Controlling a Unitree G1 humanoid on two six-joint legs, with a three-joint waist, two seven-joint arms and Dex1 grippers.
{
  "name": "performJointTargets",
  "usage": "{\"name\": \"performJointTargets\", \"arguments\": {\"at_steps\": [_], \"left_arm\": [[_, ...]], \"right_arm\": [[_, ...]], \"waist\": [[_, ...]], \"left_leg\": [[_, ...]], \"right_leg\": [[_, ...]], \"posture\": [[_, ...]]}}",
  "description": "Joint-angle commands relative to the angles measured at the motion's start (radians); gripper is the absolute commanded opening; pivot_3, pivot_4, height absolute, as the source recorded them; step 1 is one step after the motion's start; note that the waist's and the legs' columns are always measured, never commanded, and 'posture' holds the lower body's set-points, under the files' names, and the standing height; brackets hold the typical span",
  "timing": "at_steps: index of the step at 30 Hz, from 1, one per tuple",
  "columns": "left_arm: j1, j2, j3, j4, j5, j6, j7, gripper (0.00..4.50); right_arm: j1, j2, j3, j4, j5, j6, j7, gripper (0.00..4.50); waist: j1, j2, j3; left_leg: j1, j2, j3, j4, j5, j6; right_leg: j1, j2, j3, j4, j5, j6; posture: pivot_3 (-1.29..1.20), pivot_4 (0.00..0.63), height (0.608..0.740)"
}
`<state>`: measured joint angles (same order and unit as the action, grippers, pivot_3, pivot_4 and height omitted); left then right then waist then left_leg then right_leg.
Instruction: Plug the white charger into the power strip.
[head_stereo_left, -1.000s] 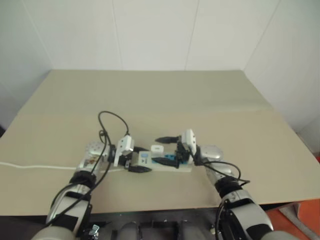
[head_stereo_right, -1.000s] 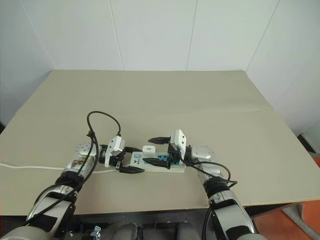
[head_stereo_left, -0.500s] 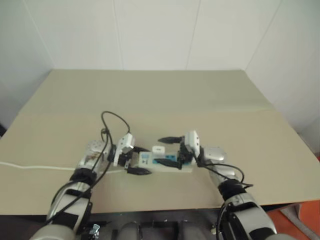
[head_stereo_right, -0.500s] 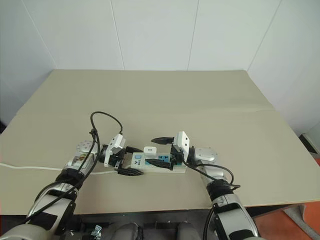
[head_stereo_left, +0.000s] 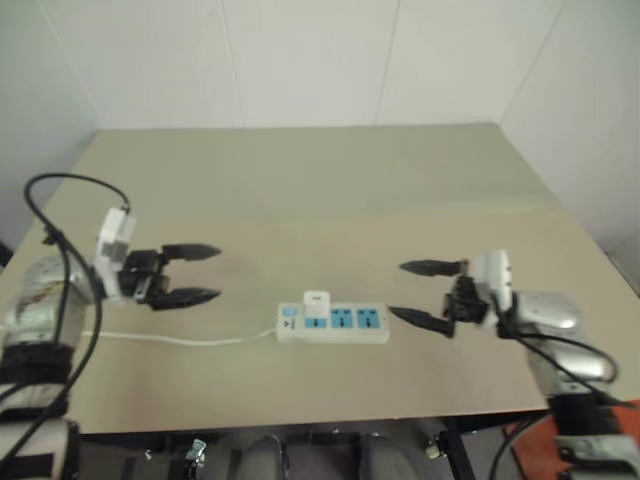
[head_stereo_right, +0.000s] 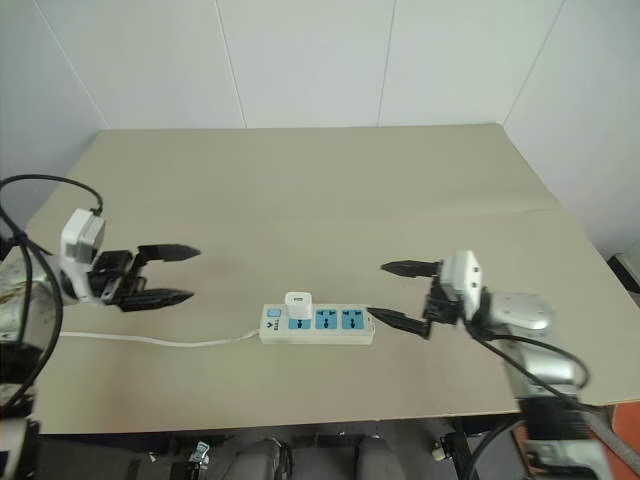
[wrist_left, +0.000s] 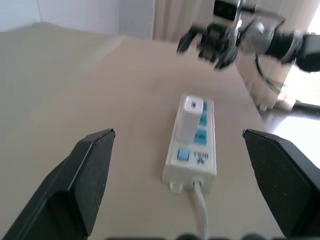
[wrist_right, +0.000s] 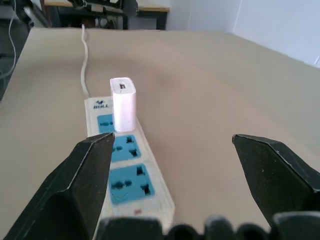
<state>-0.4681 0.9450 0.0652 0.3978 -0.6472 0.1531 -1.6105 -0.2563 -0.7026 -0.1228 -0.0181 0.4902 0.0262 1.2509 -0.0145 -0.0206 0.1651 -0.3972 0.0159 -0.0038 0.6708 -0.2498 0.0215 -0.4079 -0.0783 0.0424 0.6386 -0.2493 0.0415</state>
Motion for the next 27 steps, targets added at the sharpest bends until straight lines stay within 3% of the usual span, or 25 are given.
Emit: {"name": "performJointTargets", "arguments": {"at_steps": [1,7,27], "left_arm": [[0.049,0.111,-0.050,0.029,0.032,-0.103,-0.004,4.48],[0.096,0.168,-0.051,0.046,-0.001,-0.133,-0.004,4.48],[0.042,0.116,-0.084,0.048,0.017,-0.102,-0.004,4.48]], "right_arm": [[0.105,-0.160,-0.139,-0.080,0.033,0.042,0.074,4.50],[0.261,-0.314,-0.287,-0.064,0.024,0.022,0.164,4.50],[0.385,-0.300,-0.351,-0.079,-0.027,-0.066,0.115,4.50]], "waist": [[0.005,0.000,0.001],[0.008,0.000,0.001],[0.003,-0.001,0.002]], "left_leg": [[0.000,0.000,0.001,-0.001,0.000,0.000],[-0.001,0.001,0.008,-0.001,0.000,0.000],[-0.001,0.001,0.009,0.000,0.000,0.000]], "right_leg": [[0.000,0.000,0.000,-0.002,0.000,-0.001],[0.002,0.001,-0.001,-0.006,0.000,-0.001],[0.002,0.001,-0.001,-0.005,0.000,0.000]], "posture": [[0.00,0.150,0.740],[0.00,0.150,0.740],[0.00,0.150,0.740]]}}
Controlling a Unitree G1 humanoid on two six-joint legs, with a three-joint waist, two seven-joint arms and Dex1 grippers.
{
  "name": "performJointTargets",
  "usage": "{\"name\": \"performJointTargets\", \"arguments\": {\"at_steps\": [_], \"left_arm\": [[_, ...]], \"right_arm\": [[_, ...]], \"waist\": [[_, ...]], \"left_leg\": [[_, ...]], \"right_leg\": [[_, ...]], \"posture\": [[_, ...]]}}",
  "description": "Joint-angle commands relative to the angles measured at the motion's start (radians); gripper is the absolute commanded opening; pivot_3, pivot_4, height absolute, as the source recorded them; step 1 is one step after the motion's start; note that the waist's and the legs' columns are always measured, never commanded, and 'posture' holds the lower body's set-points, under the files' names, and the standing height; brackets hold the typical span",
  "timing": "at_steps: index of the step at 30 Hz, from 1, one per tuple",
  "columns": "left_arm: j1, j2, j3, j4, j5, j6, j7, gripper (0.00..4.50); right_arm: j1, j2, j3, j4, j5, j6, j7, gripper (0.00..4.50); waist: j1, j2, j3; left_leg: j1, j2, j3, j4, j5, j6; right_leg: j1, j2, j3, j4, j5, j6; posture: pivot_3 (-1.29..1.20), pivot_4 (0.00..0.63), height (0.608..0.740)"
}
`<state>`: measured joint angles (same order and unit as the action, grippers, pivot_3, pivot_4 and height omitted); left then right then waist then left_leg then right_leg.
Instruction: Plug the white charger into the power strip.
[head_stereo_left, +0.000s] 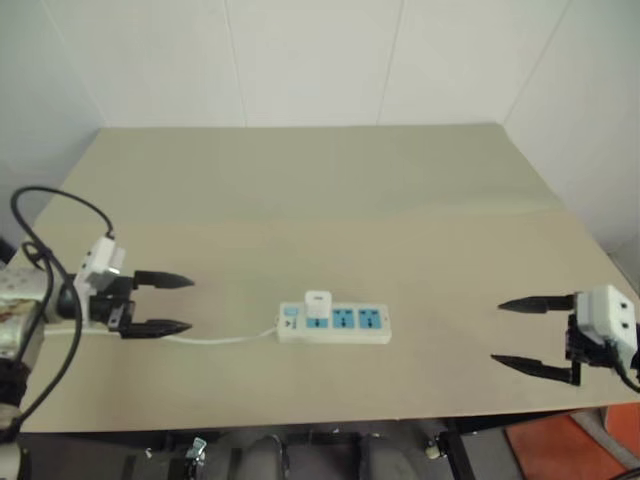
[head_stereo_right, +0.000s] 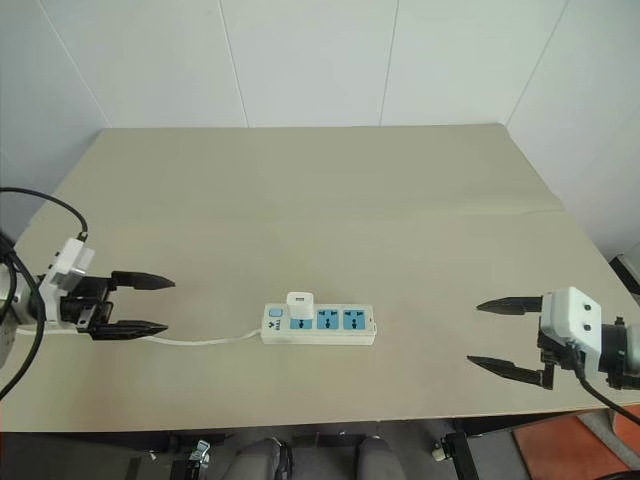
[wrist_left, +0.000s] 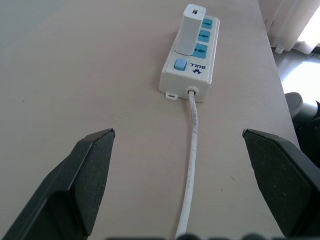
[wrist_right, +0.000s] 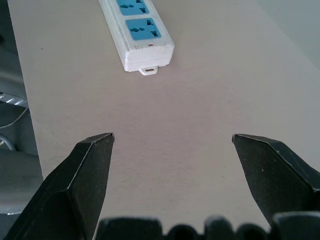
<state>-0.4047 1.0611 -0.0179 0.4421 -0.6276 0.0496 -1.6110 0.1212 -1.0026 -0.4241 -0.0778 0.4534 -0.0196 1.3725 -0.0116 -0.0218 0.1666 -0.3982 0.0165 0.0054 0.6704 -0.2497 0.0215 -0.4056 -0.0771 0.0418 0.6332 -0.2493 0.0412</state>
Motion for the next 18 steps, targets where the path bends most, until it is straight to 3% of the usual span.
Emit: {"name": "performJointTargets", "arguments": {"at_steps": [1,18], "left_arm": [[-0.026,-0.002,-0.007,0.005,-0.001,0.001,-0.003,4.48],[-0.059,0.001,-0.053,0.007,-0.025,0.010,-0.003,4.48]], "right_arm": [[0.016,0.000,-0.056,-0.023,0.010,-0.020,-0.008,4.50],[0.064,-0.012,-0.068,-0.041,-0.003,0.006,-0.041,4.50]], "waist": [[0.000,0.000,0.000],[0.000,0.000,0.000]], "left_leg": [[0.000,0.000,0.000,0.000,0.000,0.000],[0.000,0.000,0.000,0.002,0.000,0.000]], "right_leg": [[0.000,0.000,0.000,0.000,0.000,0.000],[0.001,0.000,0.000,0.001,0.000,0.000]], "posture": [[0.00,0.150,0.740],[0.00,0.150,0.740]]}}
